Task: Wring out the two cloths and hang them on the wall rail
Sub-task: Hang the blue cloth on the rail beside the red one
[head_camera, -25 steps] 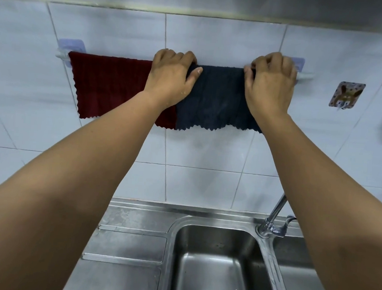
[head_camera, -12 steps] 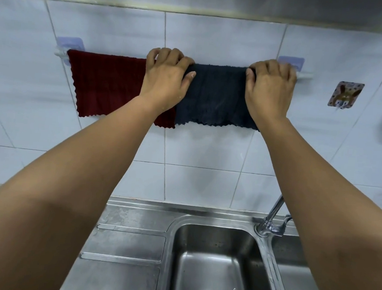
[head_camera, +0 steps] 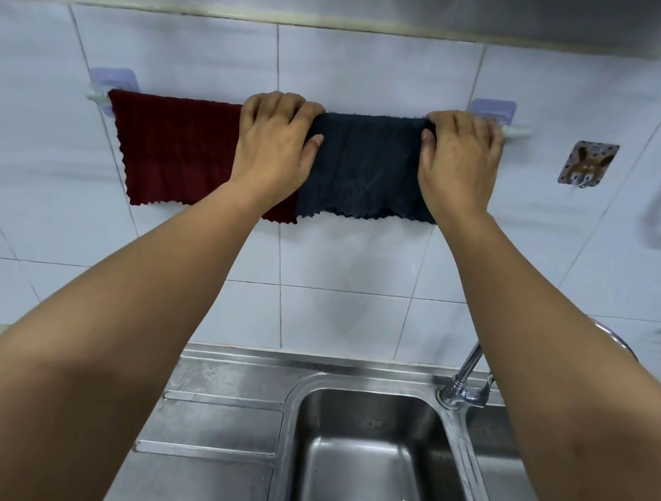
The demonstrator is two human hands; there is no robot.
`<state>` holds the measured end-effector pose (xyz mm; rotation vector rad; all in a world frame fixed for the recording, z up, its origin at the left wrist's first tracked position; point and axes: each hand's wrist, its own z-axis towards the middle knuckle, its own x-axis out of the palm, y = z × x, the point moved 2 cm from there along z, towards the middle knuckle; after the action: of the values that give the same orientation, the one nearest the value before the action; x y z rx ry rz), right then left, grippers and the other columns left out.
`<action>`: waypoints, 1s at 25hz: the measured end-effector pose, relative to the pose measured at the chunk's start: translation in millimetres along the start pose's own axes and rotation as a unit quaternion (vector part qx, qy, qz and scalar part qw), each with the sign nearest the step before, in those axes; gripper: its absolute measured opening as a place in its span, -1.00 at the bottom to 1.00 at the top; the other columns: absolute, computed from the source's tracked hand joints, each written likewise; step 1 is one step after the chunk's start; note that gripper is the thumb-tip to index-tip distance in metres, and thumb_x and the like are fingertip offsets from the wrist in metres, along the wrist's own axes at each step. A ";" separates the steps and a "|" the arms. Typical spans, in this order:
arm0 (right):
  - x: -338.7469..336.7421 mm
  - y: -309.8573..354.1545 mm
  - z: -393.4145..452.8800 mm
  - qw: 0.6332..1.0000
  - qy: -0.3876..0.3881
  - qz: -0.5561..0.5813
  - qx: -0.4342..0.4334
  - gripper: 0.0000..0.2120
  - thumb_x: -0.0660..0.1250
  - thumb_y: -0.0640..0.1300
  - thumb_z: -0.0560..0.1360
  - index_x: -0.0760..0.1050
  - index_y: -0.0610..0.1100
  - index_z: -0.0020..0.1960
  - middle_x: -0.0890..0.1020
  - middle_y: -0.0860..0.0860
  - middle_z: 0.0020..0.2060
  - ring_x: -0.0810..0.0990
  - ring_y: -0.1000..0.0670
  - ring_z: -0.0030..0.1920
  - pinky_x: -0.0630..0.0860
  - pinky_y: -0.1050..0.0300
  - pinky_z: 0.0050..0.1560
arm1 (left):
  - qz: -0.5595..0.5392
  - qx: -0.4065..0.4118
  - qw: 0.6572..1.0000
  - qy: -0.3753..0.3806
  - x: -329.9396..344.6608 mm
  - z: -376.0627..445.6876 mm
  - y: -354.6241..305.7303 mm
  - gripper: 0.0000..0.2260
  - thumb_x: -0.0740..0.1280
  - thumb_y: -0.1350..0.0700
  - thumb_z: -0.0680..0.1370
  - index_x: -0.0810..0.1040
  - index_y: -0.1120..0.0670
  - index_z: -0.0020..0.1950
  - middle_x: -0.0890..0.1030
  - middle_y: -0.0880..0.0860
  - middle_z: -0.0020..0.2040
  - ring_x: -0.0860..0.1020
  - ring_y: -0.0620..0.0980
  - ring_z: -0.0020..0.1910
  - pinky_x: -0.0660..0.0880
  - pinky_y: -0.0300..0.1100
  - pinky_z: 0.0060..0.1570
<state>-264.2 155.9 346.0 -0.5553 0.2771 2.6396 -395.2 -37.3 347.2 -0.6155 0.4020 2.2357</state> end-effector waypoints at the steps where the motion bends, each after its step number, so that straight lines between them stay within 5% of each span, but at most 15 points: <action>1: -0.4 -0.7 -0.4 1.000 -0.003 0.002 -0.001 -0.70 0.09 -0.06 0.60 0.50 -0.08 0.23 0.59 -0.04 0.16 0.46 -0.12 0.27 0.14 -0.05 0.46 | 0.000 0.000 1.000 -0.004 0.2 -1.1 0.3 -0.65 0.13 -0.03 0.59 0.43 0.02 0.34 0.52 0.06 0.22 0.40 0.11 0.29 0.13 0.01 0.36; 10: -3.4 -4.2 -10.2 0.999 -0.013 0.035 -0.008 -0.68 0.12 -0.09 0.59 0.45 -0.06 0.30 0.51 0.00 0.30 0.39 -0.06 0.37 0.12 -0.02 0.48 | -0.013 -0.016 0.999 -0.027 -1.7 -15.8 -3.6 -0.64 0.17 0.01 0.58 0.43 0.01 0.37 0.46 0.06 0.36 0.36 0.11 0.38 0.14 0.05 0.39; 14: -2.8 -14.7 -40.5 0.977 -0.079 0.110 0.165 -0.70 0.16 -0.01 0.55 0.45 -0.10 0.22 0.53 -0.06 0.18 0.47 -0.10 0.21 0.34 0.00 0.20 | -0.171 -0.167 0.969 -0.070 2.0 -53.6 -26.9 -0.78 0.20 -0.01 0.59 0.50 0.09 0.09 0.55 0.03 0.00 0.49 0.05 0.03 0.35 -0.07 0.07; 16: 7.4 -22.7 -58.6 0.954 -0.024 0.159 0.255 -0.64 0.17 0.10 0.55 0.42 -0.15 0.16 0.52 -0.06 0.12 0.48 -0.11 0.17 0.33 0.01 0.14 | -0.307 -0.314 0.898 0.035 15.4 -74.3 -35.7 -0.66 0.18 -0.12 0.60 0.51 0.13 -0.08 0.55 -0.05 -0.24 0.51 0.01 -0.16 0.40 -0.09 -0.06; 19: 24.4 -30.7 -73.2 0.907 0.089 0.238 0.336 -0.51 0.19 0.26 0.52 0.38 -0.14 0.16 0.53 -0.03 0.10 0.47 -0.09 0.16 0.28 -0.01 0.18 | -0.524 -0.527 0.639 0.198 32.2 -87.4 -48.3 -0.46 0.18 -0.31 0.53 0.54 0.16 0.12 0.62 0.02 -0.03 0.57 0.00 -0.05 0.48 -0.16 -0.06; 20: 28.7 -30.6 -74.5 0.897 0.118 0.255 0.341 -0.49 0.19 0.30 0.50 0.37 -0.13 0.16 0.54 -0.01 0.08 0.47 -0.08 0.16 0.27 -0.02 0.19 | -0.560 -0.552 0.582 0.207 35.6 -85.9 -51.3 -0.41 0.20 -0.34 0.50 0.50 0.14 0.22 0.60 0.03 0.09 0.57 -0.01 0.04 0.51 -0.14 0.04; 25: 40.0 -25.2 -71.5 0.878 0.133 0.297 0.352 -0.65 0.21 0.24 0.50 0.35 -0.06 -0.09 0.56 -0.01 -0.10 0.53 -0.12 0.02 0.41 -0.15 0.19 | -0.668 -0.592 0.442 0.091 42.5 -70.1 -63.2 -0.34 0.40 -0.16 0.48 0.28 0.11 0.46 0.49 0.06 0.34 0.53 -0.01 0.22 0.44 -0.09 0.32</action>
<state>-261.9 173.3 262.2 -0.6361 1.6420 2.6937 -351.6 -2.9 259.8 -1.2049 -1.3350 0.4689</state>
